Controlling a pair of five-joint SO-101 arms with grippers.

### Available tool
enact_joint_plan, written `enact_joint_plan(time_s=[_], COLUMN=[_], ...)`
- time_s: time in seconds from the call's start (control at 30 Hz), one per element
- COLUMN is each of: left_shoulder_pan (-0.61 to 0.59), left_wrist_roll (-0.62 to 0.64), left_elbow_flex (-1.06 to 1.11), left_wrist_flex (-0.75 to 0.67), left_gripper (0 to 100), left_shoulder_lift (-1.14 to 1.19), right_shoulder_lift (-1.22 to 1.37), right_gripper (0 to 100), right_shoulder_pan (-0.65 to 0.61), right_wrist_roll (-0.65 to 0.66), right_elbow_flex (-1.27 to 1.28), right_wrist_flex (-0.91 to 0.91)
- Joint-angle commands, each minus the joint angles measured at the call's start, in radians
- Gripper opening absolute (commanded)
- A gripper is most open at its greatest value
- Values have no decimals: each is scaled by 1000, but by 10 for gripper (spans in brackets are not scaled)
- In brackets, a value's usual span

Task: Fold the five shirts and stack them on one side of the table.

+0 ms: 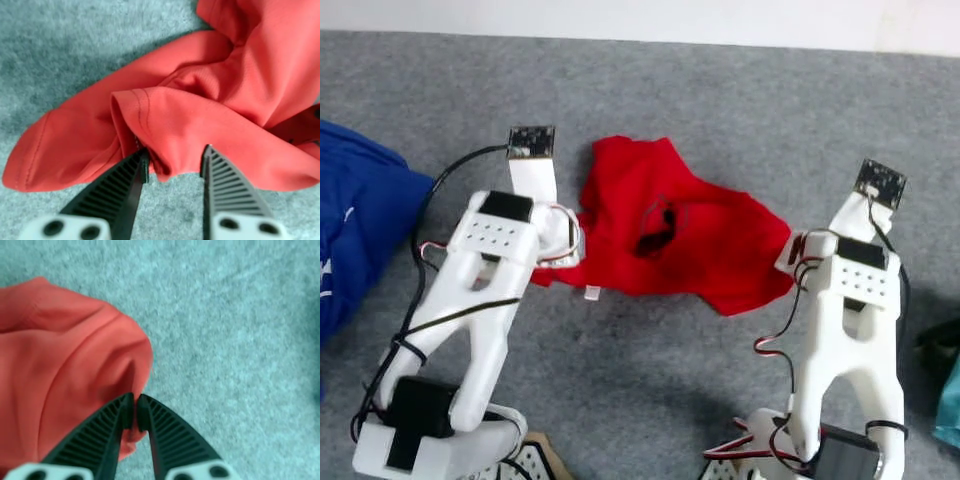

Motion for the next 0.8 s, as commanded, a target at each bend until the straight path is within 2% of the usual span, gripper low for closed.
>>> enact_joint_plan(time_s=[0.0,0.1,0.57,0.77], left_shoulder_pan=[53,77,36,41], left_wrist_roll=[-8,-8,-9,-3], left_elbow_flex=[33,68,4,-96], left_wrist_flex=[-20,-48,-28,83], left_gripper=[149,143,149,272], left_shoulder_lift=[-44,-51,-53,-53], right_shoulder_lift=[-31,-31,-31,-31], right_gripper=[7,7,7,7], right_shoulder_pan=[-10,-10,-10,-10], right_wrist_roll=[-15,-17,-17,-15], right_elbow_flex=[-4,-2,22,30], right_wrist_flex=[-42,-42,-53,-56])
